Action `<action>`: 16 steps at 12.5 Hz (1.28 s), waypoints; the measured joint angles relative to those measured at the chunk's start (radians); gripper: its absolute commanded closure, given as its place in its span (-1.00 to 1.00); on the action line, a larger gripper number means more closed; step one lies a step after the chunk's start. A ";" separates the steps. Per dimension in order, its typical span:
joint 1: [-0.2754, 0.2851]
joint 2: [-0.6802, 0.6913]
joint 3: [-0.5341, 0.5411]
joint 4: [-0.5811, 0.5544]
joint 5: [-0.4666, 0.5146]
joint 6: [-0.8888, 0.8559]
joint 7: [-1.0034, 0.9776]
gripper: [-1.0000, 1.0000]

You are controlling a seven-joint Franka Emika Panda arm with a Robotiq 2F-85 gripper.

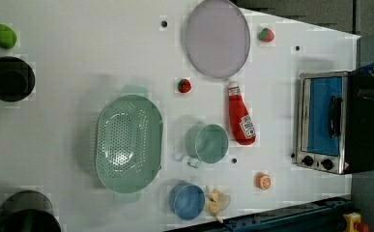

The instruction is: Pick Ketchup from the table and place it in strainer.

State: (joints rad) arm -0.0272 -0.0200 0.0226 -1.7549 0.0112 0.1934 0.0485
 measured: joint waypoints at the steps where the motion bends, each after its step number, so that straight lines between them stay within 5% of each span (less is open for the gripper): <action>1: -0.036 -0.064 0.030 -0.075 0.004 -0.074 0.000 -0.58; 3: -0.077 -0.216 0.045 -0.201 -0.003 -0.167 0.000 -0.99; 7: -0.098 -0.304 0.051 -0.169 -0.002 -0.169 0.000 -1.00; 12: -0.098 -0.151 0.095 -0.259 -0.006 -0.005 -0.056 -1.00; 16: -0.097 0.013 0.105 -0.386 0.001 0.176 -0.375 -1.00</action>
State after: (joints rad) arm -0.1246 -0.0075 0.1277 -2.1406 0.0120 0.3694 -0.3262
